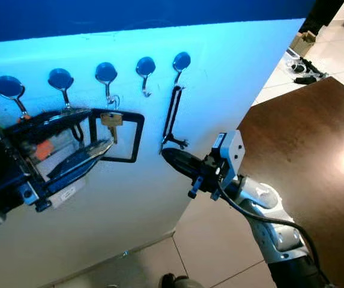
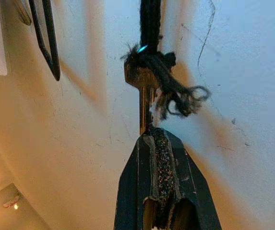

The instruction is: Hang keys on a hook

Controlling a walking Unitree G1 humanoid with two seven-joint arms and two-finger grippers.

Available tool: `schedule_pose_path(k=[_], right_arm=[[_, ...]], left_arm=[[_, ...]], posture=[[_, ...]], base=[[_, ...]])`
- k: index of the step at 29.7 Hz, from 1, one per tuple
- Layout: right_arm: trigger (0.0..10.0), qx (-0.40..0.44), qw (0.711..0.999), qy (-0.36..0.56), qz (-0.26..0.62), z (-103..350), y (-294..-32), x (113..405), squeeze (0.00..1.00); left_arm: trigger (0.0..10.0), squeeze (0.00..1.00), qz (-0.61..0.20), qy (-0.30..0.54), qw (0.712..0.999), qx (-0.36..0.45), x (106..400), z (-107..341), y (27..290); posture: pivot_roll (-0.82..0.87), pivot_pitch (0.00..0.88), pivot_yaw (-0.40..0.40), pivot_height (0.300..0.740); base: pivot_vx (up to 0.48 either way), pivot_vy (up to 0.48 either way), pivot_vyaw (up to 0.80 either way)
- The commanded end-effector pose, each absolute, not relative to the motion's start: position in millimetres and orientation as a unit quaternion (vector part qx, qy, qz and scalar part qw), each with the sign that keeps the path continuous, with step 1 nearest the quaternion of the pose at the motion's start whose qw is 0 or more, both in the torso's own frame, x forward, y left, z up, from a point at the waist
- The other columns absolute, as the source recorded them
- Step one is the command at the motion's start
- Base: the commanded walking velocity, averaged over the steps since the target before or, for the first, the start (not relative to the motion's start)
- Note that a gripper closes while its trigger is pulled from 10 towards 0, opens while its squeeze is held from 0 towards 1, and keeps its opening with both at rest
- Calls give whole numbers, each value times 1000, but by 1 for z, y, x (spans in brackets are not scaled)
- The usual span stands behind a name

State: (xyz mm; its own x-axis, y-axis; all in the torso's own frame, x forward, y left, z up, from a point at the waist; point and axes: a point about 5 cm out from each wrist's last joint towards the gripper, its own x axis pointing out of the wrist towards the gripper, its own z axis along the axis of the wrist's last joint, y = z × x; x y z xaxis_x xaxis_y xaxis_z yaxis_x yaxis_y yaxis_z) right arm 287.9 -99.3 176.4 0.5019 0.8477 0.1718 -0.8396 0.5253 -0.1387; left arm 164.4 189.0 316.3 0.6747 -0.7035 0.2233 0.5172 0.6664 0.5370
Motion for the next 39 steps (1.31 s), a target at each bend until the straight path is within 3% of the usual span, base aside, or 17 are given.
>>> schedule_pose_path(k=[1, 30, 39], right_arm=[[10000, -11, 869, -110, 482, 177, -102, 290, 0], [10000, -14, 869, -113, 481, 178, -103, 293, 0], [10000, -14, 868, -113, 483, 177, -102, 292, 0]], left_arm=[[10000, 0, -328, -229, 890, 219, 165, 322, 191], [10000, 0, -324, -245, 896, 181, 170, 324, 190], [10000, 0, -321, -244, 895, 189, 171, 324, 190]], posture=[[144, 26, -28, 740], [140, 4, -35, 740], [141, 7, -32, 740]], base=[[0, 0, 0], [0, 0, 0], [-412, 0, 0]])
